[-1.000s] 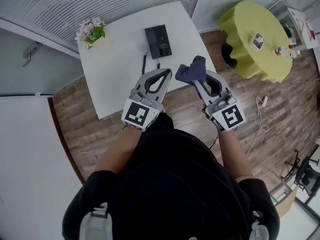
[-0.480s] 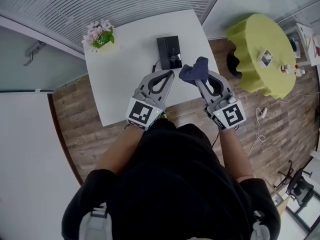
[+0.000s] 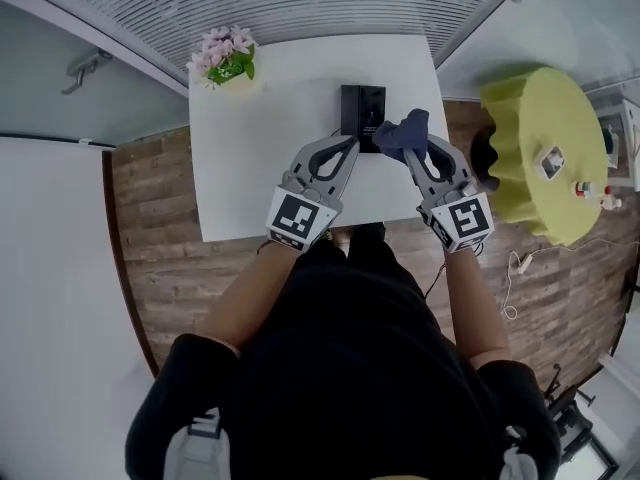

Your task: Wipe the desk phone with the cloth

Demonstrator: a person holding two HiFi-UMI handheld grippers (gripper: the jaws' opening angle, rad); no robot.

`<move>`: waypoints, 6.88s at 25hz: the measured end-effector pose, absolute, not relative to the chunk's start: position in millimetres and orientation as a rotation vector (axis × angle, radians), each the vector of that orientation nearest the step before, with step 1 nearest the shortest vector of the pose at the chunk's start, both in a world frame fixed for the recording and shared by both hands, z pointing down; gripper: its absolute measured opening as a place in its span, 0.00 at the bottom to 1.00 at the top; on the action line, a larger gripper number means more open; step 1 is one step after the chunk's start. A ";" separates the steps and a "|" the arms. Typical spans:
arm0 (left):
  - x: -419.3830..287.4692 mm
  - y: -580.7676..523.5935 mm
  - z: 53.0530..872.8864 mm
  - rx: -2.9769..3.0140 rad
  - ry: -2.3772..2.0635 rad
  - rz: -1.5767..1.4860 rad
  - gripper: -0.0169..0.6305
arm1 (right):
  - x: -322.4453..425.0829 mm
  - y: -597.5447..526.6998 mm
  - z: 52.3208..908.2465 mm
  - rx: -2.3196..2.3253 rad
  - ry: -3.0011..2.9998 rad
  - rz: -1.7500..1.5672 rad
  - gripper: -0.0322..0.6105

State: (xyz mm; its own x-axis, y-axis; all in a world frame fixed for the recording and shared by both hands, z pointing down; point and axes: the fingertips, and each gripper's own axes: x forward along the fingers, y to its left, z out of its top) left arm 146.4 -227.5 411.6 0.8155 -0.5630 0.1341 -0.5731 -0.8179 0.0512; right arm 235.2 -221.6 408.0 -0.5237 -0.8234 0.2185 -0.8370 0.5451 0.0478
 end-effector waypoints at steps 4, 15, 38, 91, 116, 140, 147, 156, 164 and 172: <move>151.4 -247.2 428.0 2.860 -1.006 0.193 0.04 | 241.8 -254.9 437.4 1.303 -2.519 0.105 0.19; 157.9 -295.7 483.5 2.713 -1.252 0.267 0.04 | 243.2 -333.9 551.8 0.858 -2.266 0.004 0.19; 149.1 -308.1 538.9 2.512 -1.432 0.341 0.04 | 219.6 -370.3 648.0 0.451 -2.020 -0.357 0.19; 131.6 -287.2 538.7 2.611 -1.289 0.340 0.04 | 190.4 -273.2 638.2 0.413 -2.021 -0.237 0.19; 117.1 -363.7 566.0 2.527 -1.328 0.384 0.04 | 175.3 -386.7 643.8 0.378 -1.906 -0.540 0.19; 114.7 -330.7 609.1 2.484 -1.284 0.431 0.04 | 166.3 -326.6 671.6 0.278 -1.903 -0.540 0.19; 110.6 -304.9 626.1 2.458 -1.277 0.447 0.04 | 163.4 -297.5 684.7 0.234 -1.895 -0.543 0.19; 107.9 -273.7 643.3 2.441 -1.261 0.469 0.04 | 157.1 -259.2 702.7 0.202 -1.897 -0.520 0.19; 104.0 -258.8 635.0 2.453 -1.254 0.467 0.04 | 151.5 -227.9 715.9 0.165 -1.905 -0.478 0.19; 94.6 -261.3 575.9 2.556 -1.253 0.428 0.04 | 160.3 -237.6 644.0 0.437 -2.169 -0.170 0.19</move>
